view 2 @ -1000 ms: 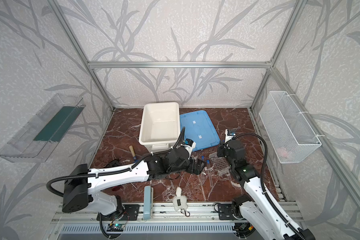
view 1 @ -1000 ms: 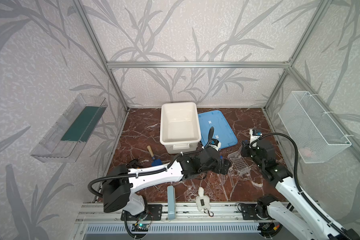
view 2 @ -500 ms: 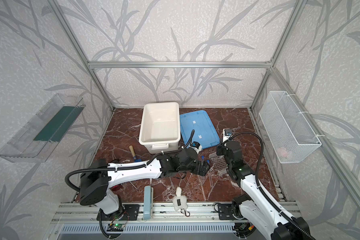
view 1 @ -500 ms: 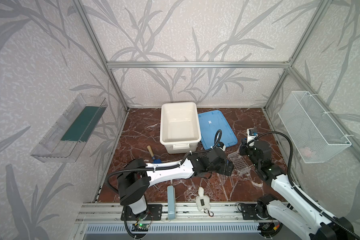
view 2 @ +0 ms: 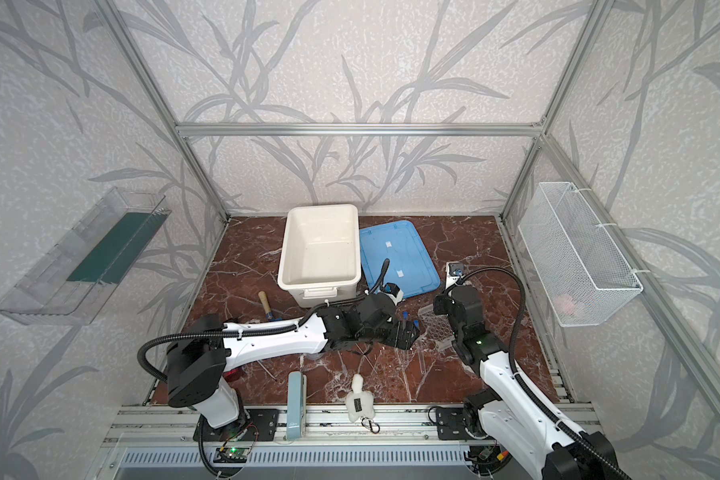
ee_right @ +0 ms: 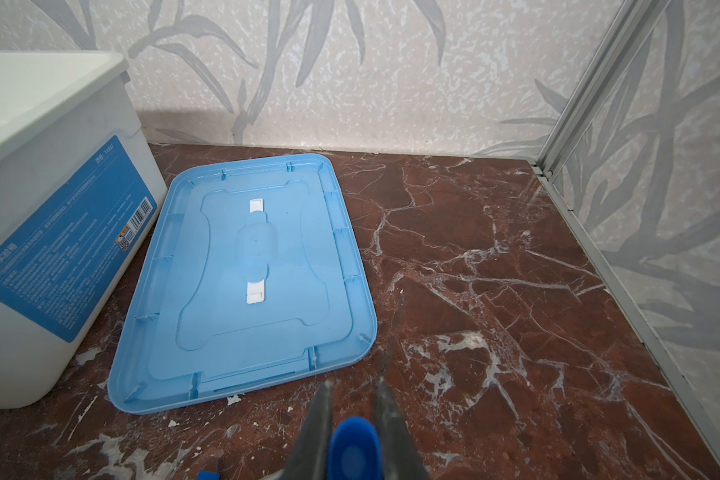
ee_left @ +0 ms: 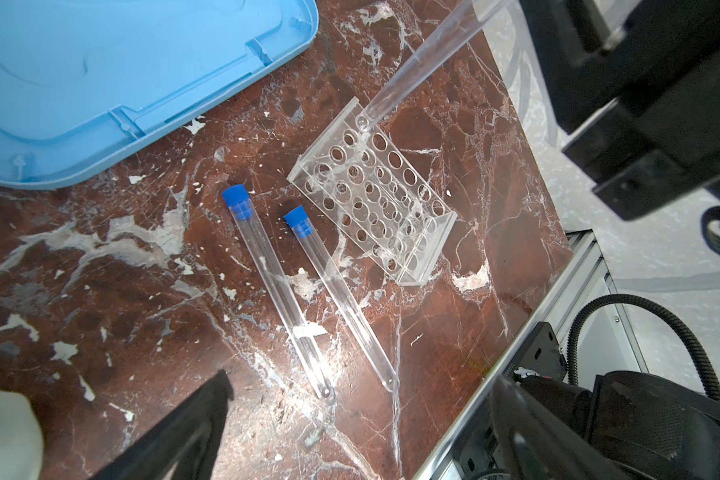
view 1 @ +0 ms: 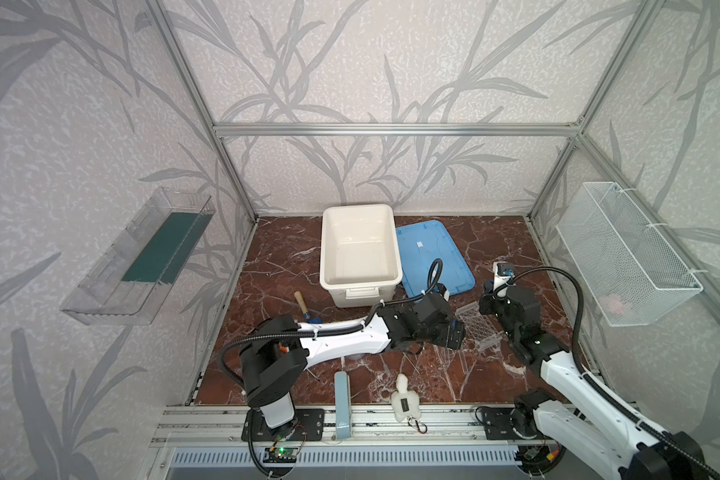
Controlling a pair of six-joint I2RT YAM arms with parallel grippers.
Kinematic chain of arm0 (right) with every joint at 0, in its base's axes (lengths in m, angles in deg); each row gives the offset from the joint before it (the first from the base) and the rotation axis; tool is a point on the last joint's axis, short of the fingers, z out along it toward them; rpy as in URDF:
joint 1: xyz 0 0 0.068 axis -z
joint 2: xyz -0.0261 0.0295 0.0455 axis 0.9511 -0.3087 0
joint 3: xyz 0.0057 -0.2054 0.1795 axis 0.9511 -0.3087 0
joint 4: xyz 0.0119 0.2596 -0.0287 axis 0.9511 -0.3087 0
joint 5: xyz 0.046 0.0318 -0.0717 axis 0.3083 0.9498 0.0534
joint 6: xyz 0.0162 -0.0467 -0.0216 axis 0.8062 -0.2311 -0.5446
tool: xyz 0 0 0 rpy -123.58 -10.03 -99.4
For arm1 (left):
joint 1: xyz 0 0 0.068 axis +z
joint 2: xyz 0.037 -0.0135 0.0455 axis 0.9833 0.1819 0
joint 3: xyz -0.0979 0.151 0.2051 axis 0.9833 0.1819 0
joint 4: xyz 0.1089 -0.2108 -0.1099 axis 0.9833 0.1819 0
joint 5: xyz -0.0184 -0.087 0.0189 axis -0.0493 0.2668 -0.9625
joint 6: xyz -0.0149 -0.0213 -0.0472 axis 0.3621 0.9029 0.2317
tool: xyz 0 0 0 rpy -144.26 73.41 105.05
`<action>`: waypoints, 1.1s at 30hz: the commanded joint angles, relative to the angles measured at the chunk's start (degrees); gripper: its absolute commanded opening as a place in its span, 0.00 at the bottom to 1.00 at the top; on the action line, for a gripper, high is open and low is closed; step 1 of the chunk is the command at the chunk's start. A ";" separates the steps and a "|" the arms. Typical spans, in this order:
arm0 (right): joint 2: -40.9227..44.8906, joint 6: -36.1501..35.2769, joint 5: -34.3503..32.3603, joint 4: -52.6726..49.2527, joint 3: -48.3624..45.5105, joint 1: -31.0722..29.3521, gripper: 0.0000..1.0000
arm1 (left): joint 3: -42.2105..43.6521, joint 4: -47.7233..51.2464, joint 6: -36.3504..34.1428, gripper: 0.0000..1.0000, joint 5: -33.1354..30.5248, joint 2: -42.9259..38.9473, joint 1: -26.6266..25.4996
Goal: Organize the chemistry lab equipment
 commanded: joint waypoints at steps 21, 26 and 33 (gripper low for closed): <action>-3.43 1.42 -0.99 -1.49 0.01 -0.07 0.38 | 0.30 2.19 1.14 0.99 -2.42 1.33 0.64; 0.16 8.14 -4.65 -10.99 3.36 -0.13 0.91 | -2.70 8.09 0.79 0.99 -3.52 3.00 0.50; 9.67 15.53 -2.59 -34.77 12.63 -0.06 0.99 | -10.05 19.52 -1.66 0.94 -1.45 8.55 0.44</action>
